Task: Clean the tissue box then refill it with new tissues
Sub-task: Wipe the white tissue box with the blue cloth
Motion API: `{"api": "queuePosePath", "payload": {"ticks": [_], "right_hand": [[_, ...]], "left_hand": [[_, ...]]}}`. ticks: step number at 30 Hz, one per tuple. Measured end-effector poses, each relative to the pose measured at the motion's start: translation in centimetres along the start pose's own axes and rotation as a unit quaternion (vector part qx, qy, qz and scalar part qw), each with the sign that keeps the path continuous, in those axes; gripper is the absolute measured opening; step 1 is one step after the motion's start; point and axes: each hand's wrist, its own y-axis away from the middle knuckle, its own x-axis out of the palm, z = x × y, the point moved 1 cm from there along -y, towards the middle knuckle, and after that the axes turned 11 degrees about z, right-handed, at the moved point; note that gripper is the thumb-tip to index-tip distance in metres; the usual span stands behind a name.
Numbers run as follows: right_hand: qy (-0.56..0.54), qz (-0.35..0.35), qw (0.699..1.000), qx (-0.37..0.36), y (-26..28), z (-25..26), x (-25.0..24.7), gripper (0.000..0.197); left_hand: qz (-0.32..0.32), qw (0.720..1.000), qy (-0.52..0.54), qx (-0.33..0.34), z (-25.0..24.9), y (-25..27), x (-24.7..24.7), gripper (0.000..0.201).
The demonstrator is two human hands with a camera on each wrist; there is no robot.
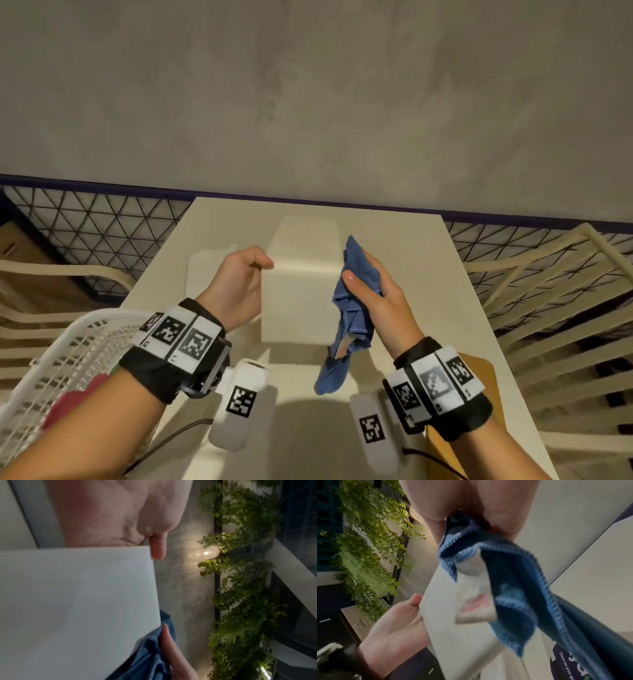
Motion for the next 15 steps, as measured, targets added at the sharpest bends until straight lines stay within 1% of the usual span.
{"api": "queuePosePath", "payload": {"ticks": [1, 3, 5, 6, 7, 8, 9, 10, 11, 12, 13, 14, 15], "right_hand": [[-0.014, -0.003, 1.0, -0.001, -0.1, 0.0, -0.1, 0.044], [-0.023, -0.014, 1.0, 0.002, -0.3, 0.2, -0.3, 0.046], [-0.029, -0.036, 0.999, 0.01, -0.7, 0.5, -0.7, 0.045], [-0.037, -0.044, 0.998, 0.016, -0.7, 0.7, -1.0, 0.048], [-0.047, -0.049, 0.998, 0.02, -0.8, 0.8, -1.3, 0.056], [-0.056, -0.047, 0.997, 0.024, -0.7, 0.9, -1.6, 0.066], [-0.063, -0.041, 0.997, 0.024, -0.5, 0.8, -1.9, 0.072], [-0.064, -0.035, 0.997, 0.021, -0.2, 0.8, -2.2, 0.068], [-0.065, -0.028, 0.997, 0.019, 0.1, 0.8, -2.3, 0.059], [-0.067, -0.02, 0.997, 0.017, 0.5, 0.6, -2.4, 0.05], [-0.073, -0.012, 0.997, 0.019, 0.7, 0.2, -2.3, 0.043], [-0.08, -0.007, 0.996, 0.025, 0.8, -0.3, -2.1, 0.038], [-0.082, -0.004, 0.996, 0.033, 0.9, -0.8, -1.9, 0.035]], "left_hand": [[0.002, 1.0, -0.01, 0.003, 0.1, -0.1, -0.2, 0.04], [0.019, 0.999, -0.04, 0.014, 0.3, -0.3, -0.1, 0.051], [0.049, 0.994, -0.095, 0.016, 0.8, -0.1, 0.0, 0.065], [0.067, 0.989, -0.129, 0.012, 1.1, 0.1, 0.1, 0.074], [0.083, 0.983, -0.166, 0.008, 1.4, 0.2, 0.0, 0.082], [0.103, 0.975, -0.198, -0.001, 1.7, 0.3, -0.1, 0.087], [0.125, 0.968, -0.219, -0.012, 1.9, 0.3, -0.1, 0.089], [0.149, 0.965, -0.216, -0.015, 1.9, 0.2, -0.1, 0.089], [0.166, 0.97, -0.177, -0.013, 1.6, 0.2, 0.1, 0.087], [0.181, 0.978, -0.108, -0.005, 1.2, 0.0, 0.4, 0.08], [0.183, 0.982, -0.053, 0.008, 0.8, -0.1, 1.1, 0.066], [0.172, 0.984, -0.038, 0.009, 0.5, -0.4, 1.9, 0.045], [0.136, 0.989, -0.059, -0.001, 0.4, -0.7, 2.6, 0.033]]}}
